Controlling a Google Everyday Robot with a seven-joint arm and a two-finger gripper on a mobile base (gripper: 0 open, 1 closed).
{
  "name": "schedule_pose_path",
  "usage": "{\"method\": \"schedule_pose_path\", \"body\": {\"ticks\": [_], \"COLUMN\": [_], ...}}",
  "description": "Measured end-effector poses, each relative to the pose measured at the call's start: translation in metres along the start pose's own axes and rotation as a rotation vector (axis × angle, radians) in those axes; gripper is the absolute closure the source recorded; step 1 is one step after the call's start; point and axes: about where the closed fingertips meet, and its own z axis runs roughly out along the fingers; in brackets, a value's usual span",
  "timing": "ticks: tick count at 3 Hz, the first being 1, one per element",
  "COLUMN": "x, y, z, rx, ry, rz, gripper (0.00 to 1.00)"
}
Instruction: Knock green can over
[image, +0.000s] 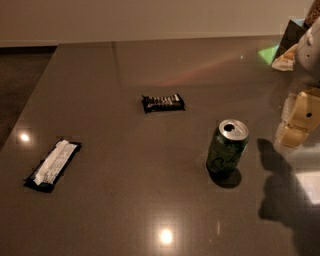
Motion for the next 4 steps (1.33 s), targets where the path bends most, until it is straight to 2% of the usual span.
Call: {"method": "schedule_pose_path", "body": {"ticks": [1,3,4], "x": [0.000,-0.019,-0.026], "y": [0.000,0.031,0.046], "z": [0.000,0.007,0.024], "rx": [0.000,-0.017,-0.037], "ry": [0.000,-0.142,-0.214], "rz": [0.000,-0.024,-0.021], "gripper": [0.00,0.00,0.00]}}
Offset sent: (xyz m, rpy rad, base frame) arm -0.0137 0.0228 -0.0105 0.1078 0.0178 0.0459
